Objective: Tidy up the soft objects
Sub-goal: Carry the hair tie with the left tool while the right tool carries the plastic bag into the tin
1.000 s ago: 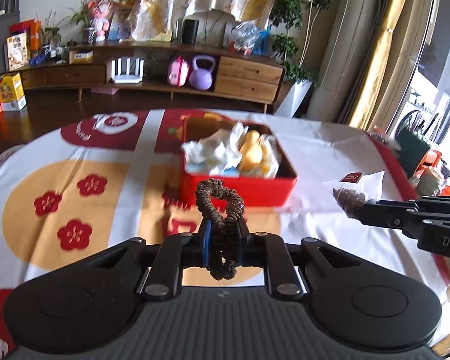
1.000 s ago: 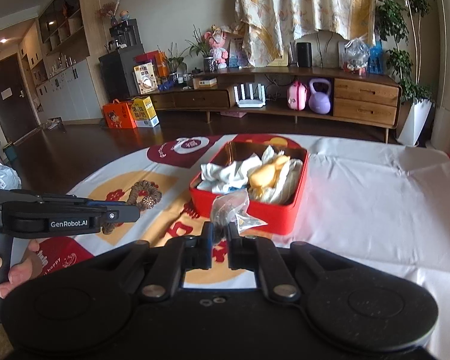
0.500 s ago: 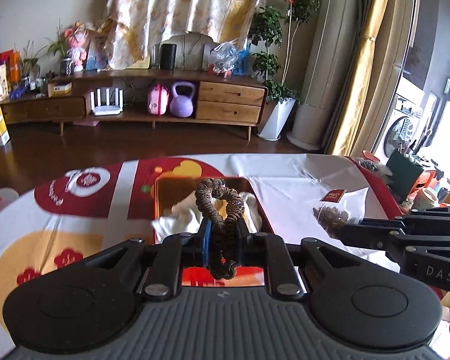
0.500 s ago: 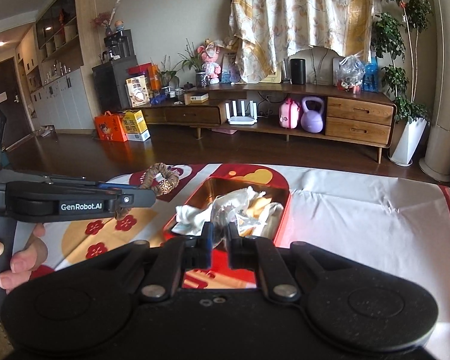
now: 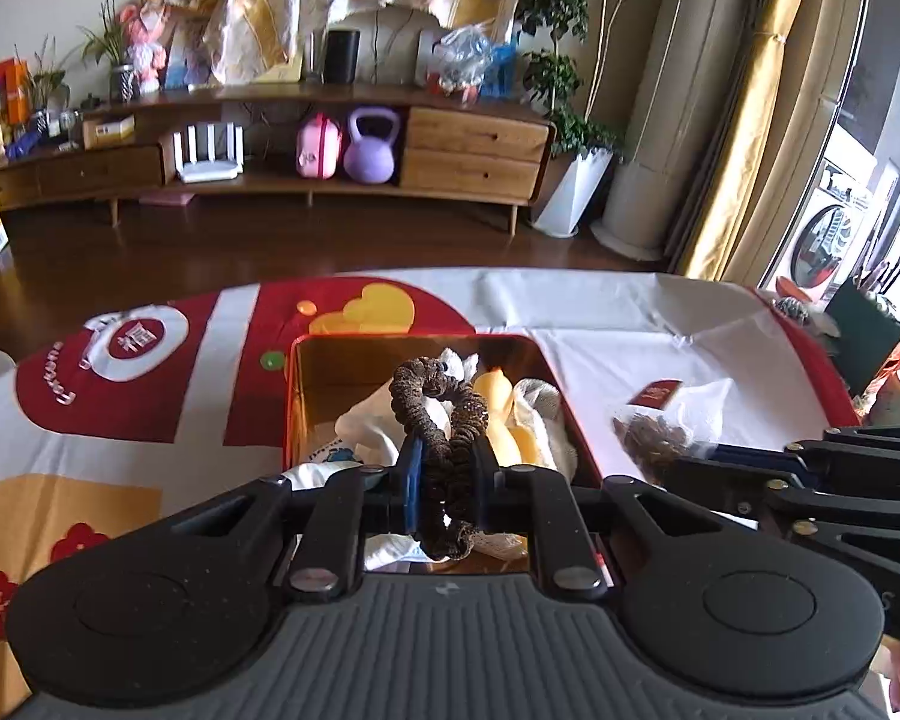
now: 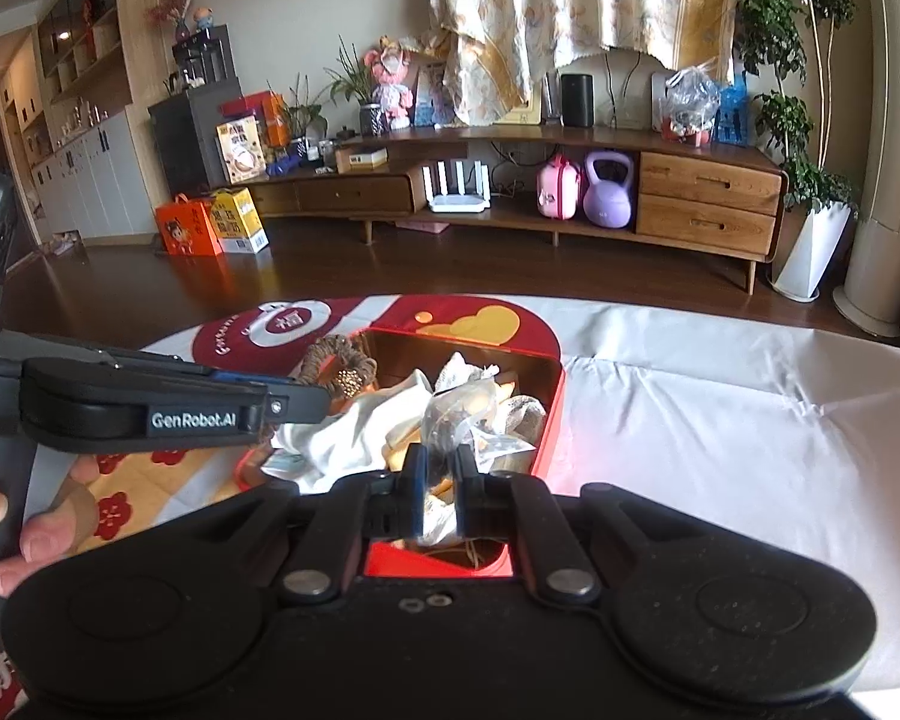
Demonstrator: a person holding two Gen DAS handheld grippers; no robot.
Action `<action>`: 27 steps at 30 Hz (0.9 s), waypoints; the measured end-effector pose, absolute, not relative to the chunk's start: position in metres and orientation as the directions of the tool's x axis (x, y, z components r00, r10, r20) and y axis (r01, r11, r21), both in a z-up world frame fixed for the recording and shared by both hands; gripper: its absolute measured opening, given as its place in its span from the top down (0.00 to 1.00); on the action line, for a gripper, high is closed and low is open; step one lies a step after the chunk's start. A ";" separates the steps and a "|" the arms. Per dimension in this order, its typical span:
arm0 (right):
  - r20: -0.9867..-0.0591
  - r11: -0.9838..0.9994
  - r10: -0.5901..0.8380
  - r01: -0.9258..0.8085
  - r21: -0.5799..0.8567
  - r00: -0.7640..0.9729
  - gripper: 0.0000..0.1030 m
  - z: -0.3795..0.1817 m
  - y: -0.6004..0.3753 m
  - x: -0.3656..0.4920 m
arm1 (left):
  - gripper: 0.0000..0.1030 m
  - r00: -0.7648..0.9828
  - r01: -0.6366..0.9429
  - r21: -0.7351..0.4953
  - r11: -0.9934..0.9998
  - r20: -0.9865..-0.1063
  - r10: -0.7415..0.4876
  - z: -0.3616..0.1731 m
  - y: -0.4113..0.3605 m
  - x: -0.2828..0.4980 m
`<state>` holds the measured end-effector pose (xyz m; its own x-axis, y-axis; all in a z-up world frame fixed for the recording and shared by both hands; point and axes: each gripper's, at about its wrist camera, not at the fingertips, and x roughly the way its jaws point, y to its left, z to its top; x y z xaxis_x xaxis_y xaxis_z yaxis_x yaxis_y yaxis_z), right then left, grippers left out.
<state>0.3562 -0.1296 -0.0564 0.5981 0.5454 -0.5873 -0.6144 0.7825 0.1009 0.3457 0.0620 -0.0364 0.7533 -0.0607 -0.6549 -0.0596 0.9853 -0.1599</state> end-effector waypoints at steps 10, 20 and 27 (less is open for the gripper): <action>-0.624 0.800 0.525 -0.586 0.128 0.580 0.93 -0.085 -0.109 0.385 | 0.84 0.733 -0.072 -0.166 0.984 -0.678 -0.060 -0.065 0.070 0.375; -0.659 0.810 0.509 -0.566 0.150 0.553 0.92 -0.107 -0.105 0.396 | 0.84 0.699 -0.097 -0.175 0.980 -0.713 -0.058 -0.091 0.079 0.385; -0.655 0.816 0.507 -0.556 0.156 0.560 0.80 -0.107 -0.106 0.395 | 0.84 0.688 -0.100 -0.170 0.980 -0.724 -0.055 -0.097 0.079 0.385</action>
<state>0.3945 -0.1063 -0.1069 0.5601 0.5069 -0.6552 -0.5564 0.8162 0.1558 0.3849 0.0786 -0.0970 0.6878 -0.0552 -0.7238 -0.1000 0.9804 -0.1698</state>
